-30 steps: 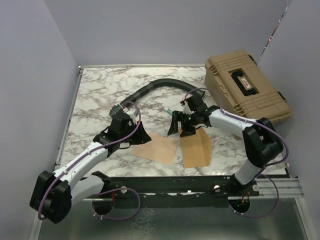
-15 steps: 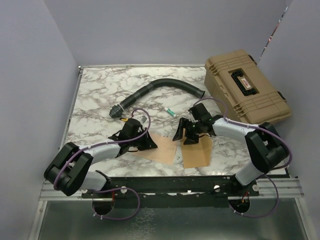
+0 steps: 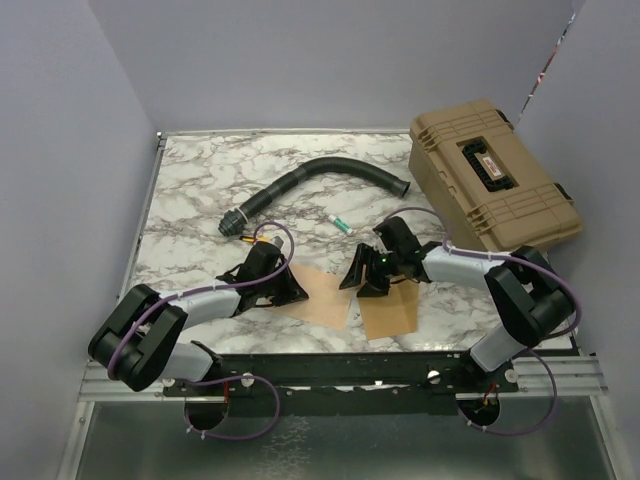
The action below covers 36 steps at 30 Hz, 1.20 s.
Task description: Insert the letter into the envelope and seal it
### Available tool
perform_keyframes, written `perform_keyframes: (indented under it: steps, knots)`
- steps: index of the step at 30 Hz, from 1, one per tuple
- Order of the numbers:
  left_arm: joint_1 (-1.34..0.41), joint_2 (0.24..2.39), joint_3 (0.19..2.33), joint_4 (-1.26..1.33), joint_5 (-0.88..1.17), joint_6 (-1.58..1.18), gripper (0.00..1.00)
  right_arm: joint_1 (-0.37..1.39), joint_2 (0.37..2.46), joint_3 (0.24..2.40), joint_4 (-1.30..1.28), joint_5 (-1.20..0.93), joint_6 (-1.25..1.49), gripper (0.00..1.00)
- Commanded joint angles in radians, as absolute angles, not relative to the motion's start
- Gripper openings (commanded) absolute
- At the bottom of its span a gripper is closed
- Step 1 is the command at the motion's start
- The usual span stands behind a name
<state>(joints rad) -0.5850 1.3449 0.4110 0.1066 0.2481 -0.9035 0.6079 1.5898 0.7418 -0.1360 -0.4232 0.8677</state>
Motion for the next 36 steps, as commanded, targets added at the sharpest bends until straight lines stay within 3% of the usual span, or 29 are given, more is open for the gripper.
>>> perform_keyframes:
  steps: [1,7,14,22,36]
  knots:
    - [-0.591,1.379,0.387,0.002,0.146,-0.909,0.0,0.642,1.629,0.729,-0.061,-0.451,0.917,0.61]
    - [-0.591,1.36,0.383,-0.056,0.112,-0.922,0.0,0.666,1.628,0.737,-0.049,-0.455,0.919,0.59]
    - [-0.59,1.289,0.371,-0.201,-0.044,-1.016,0.0,0.672,1.627,0.719,-0.063,-0.441,0.932,0.72]
    - [-0.59,1.149,0.322,-0.21,-0.051,-1.161,0.0,0.686,1.665,0.716,0.037,-0.528,0.925,0.72]
    - [-0.589,1.166,0.317,-0.201,-0.032,-1.194,0.0,0.698,1.772,0.64,0.532,-0.569,1.031,0.73]
